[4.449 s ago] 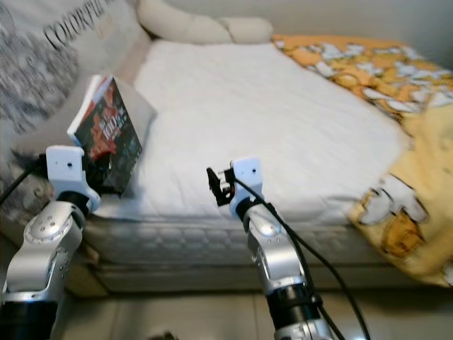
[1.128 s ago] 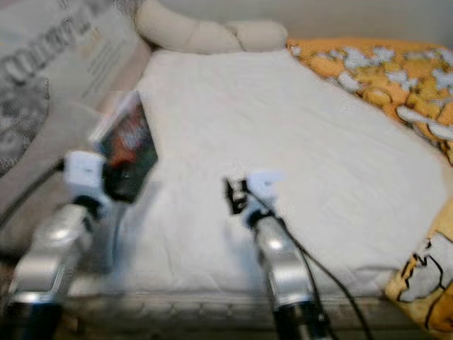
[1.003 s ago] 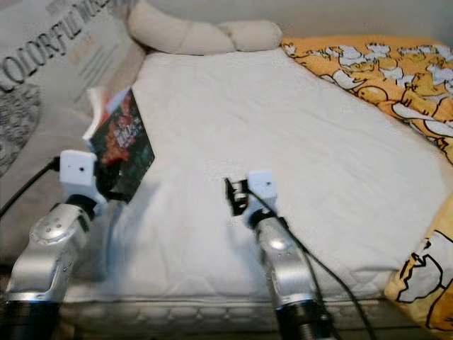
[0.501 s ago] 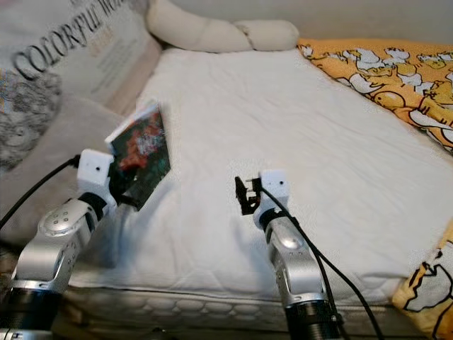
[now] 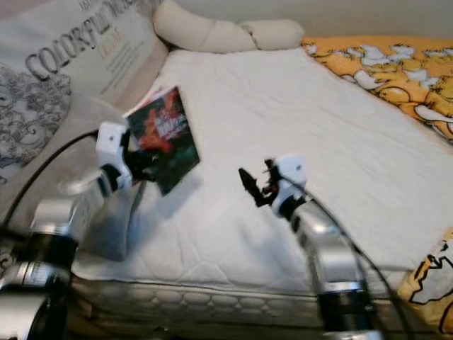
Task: Clean up the room
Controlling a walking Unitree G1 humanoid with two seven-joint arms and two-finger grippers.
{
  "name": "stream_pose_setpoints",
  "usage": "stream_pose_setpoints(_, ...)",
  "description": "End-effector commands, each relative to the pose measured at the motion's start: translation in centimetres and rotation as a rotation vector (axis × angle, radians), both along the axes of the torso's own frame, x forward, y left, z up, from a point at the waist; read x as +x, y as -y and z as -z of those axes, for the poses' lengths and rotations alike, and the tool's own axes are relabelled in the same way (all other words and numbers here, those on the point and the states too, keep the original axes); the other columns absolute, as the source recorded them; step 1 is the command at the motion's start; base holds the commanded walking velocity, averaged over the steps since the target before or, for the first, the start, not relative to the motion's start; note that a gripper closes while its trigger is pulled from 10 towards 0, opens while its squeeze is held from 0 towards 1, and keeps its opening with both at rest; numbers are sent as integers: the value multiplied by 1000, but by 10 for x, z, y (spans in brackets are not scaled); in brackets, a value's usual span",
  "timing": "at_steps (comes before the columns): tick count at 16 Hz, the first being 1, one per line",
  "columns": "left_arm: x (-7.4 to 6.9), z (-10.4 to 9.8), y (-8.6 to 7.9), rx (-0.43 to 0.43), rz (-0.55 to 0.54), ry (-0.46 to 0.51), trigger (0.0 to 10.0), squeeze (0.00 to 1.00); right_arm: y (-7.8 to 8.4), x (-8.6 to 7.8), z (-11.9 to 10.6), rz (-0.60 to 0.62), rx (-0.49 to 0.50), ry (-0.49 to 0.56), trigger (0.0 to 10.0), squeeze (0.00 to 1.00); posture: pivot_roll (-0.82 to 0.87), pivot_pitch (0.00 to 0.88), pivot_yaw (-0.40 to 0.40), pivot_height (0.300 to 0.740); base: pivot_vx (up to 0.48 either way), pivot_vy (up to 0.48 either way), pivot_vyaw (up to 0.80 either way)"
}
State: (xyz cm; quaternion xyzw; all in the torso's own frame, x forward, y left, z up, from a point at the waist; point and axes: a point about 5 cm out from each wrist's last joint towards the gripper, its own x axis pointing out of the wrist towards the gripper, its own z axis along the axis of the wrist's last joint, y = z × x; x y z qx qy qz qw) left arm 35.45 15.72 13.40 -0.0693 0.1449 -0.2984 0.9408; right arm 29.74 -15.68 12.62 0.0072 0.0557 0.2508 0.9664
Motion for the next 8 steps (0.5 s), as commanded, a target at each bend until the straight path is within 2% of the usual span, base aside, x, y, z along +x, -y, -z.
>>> stream_pose_setpoints(1,-1,0,3,-28,87,-33,10000,0,-2,0,-8,-34,29,21,10000,0,-76,0,72,740,0,0,0)
stream_pose_setpoints(3,5,-2,4,1,129,-40,10000,0,-1,-2,-10,-75,-20,32,10000,0,-91,0,82,740,0,0,0)
stream_pose_setpoints(4,9,-2,7,-17,187,-82,10000,0,-3,-6,-11,-135,-28,25,10000,0,-97,0,88,740,0,0,0)
stream_pose_setpoints(6,6,4,9,-41,283,-174,10000,0,-7,-12,-12,-224,-15,29,10000,0,-96,0,84,740,0,0,0)
stream_pose_setpoints(7,5,5,9,-47,295,-193,10000,0,-8,-14,-12,-237,-14,16,10000,0,-95,0,82,740,0,0,0)
stream_pose_setpoints(8,4,9,8,-81,310,-263,10000,0,-10,-18,-9,-306,-11,-29,10000,0,-96,0,82,740,0,0,0)
